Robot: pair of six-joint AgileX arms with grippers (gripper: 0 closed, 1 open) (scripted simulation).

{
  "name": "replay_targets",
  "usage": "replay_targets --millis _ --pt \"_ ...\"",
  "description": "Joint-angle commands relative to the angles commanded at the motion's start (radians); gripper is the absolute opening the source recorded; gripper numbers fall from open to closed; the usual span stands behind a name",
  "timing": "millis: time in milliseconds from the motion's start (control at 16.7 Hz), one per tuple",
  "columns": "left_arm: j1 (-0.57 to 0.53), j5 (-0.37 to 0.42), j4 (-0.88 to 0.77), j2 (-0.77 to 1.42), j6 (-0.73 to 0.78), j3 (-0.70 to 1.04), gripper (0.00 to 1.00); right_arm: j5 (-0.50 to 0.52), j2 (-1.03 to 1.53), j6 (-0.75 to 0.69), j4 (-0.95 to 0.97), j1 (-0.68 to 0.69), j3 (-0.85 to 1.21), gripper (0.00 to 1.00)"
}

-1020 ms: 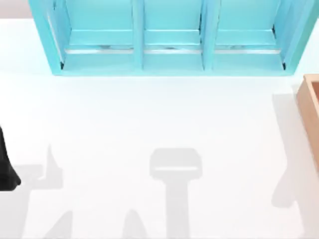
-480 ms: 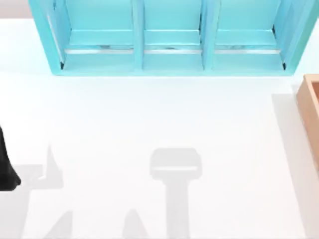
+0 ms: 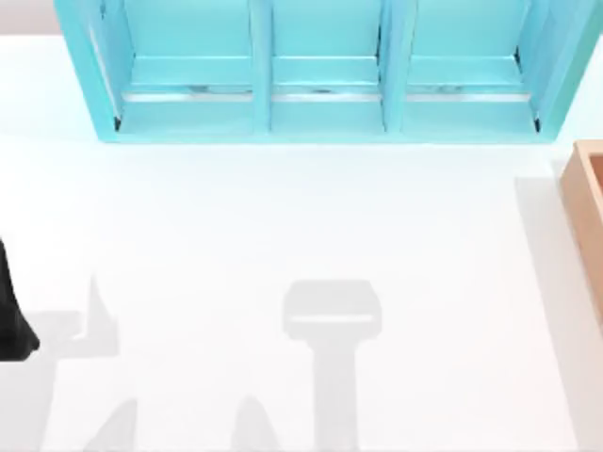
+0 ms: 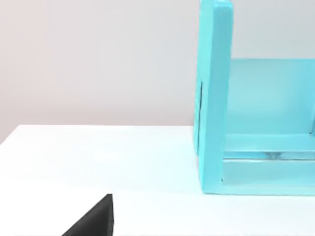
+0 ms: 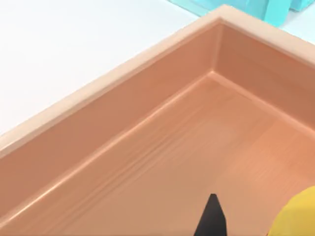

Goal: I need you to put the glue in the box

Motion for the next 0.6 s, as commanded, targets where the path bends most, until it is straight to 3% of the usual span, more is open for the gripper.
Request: replay_targets --millis 600 --pt "0.000 0.000 0.000 0.000 0.000 0.000 1.00 -0.003 0.001 0.008 0.009 0.008 -0.003 0.00"
